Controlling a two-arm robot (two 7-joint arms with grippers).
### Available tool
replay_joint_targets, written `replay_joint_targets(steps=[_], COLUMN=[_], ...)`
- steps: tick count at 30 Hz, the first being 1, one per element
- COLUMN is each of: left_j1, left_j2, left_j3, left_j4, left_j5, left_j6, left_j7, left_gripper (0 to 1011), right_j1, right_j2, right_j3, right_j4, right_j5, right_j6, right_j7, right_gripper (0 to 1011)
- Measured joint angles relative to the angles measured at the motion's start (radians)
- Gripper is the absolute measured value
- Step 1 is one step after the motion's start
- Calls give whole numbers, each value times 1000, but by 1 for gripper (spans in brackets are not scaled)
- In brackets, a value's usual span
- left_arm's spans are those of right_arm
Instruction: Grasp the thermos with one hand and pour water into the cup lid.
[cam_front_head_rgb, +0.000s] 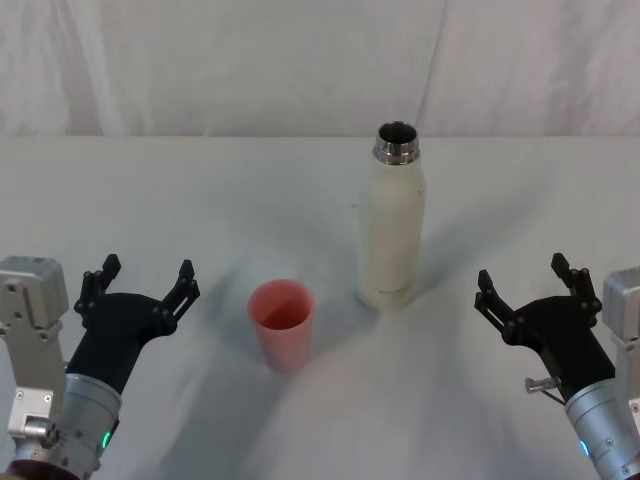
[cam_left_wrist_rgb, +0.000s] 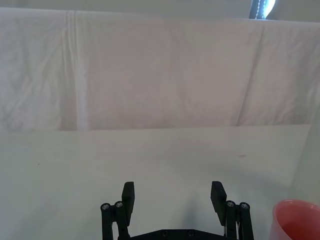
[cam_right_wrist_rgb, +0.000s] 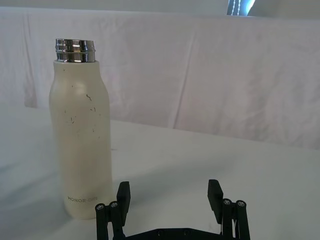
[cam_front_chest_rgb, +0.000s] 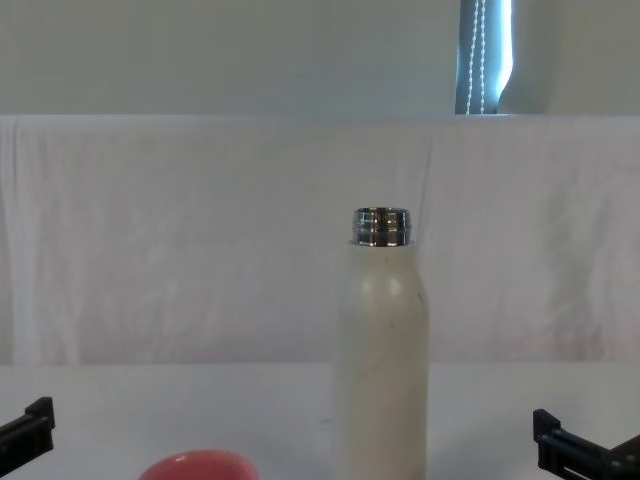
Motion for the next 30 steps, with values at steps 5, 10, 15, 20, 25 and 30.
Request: replay_joint_targets(steps=[5,10,15,20,25,30], left_j1=[0,0,0,0,0,0], left_j2=[0,0,0,0,0,0], left_j3=[0,0,0,0,0,0], left_j4=[0,0,0,0,0,0], left_j5=[0,0,0,0,0,0], left_j6=[0,0,0,0,0,0], left_j7=[0,0,0,0,0,0], left_gripper=[1001,1001,1001,1001,1001,1001], right_j1=[0,0,0,0,0,0], right_j2=[0,0,0,0,0,0], right_j3=[0,1,1,1,1,1], right_j4=[0,0,0,0,0,0], right_j5=[0,1,1,1,1,1], right_j6=[0,0,0,0,0,0], right_j7=[0,0,0,0,0,0], right_gripper=[1001,1001,1001,1001,1001,1001])
